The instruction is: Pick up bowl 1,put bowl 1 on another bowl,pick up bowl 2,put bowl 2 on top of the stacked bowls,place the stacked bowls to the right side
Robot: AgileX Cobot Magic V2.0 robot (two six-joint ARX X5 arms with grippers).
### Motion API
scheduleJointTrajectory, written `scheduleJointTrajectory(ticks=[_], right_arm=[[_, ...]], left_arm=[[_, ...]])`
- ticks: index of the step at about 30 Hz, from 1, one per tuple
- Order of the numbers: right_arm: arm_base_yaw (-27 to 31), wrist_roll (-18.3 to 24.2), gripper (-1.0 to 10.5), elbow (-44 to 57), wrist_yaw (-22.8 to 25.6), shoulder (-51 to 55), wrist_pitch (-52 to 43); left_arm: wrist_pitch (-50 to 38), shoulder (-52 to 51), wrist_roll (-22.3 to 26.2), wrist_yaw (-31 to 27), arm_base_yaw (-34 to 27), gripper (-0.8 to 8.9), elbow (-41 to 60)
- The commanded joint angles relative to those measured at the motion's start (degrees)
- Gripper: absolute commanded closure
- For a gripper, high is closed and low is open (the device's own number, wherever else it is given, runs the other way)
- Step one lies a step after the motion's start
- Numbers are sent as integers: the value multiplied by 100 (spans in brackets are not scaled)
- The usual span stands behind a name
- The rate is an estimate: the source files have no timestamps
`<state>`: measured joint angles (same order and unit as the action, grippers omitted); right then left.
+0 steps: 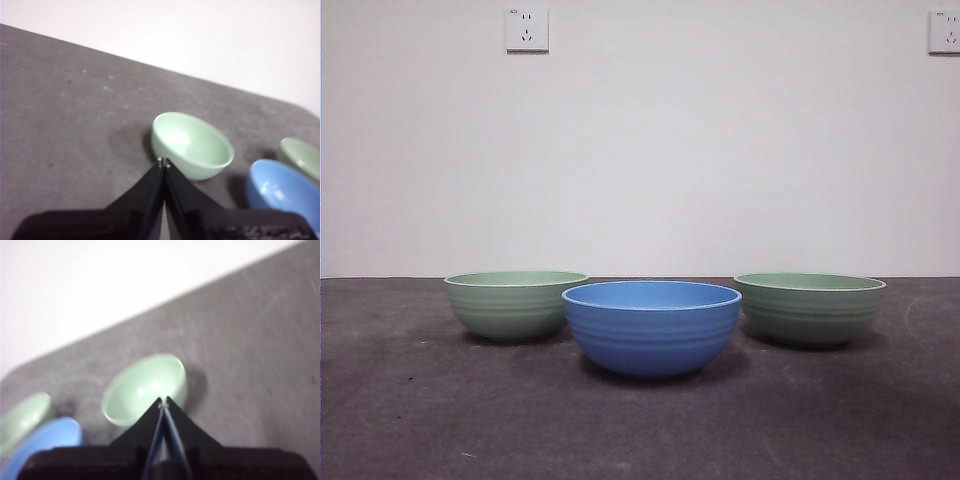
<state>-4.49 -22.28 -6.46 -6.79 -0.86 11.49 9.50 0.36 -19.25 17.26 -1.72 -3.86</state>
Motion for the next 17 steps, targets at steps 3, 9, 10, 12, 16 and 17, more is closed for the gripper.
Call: scheduleJointTrajectory(ticks=[3,9,10,12,16,17], right_arm=[[-7,-76,958,-682,-249,-433,90],[-9,422,958,-1668,-706,-1429,815],[-9,516,958,-1832,-815,-1606,960],[-9,741,958,-2199,-1010,-1989,1331],[-11,1250,958,-2983,-1423,-2802,2197],[-13,1388,958,-3185,-1484,-3016,2417]], left_arm=[[297,122,-243,369,-13,820,-546],[863,693,-85,761,-13,820,-1325],[953,807,15,855,-13,820,-1445],[1176,1071,249,1023,-13,820,-1716],[1843,1711,752,1180,-13,820,-2332],[2037,1891,925,1204,-13,820,-2492]])
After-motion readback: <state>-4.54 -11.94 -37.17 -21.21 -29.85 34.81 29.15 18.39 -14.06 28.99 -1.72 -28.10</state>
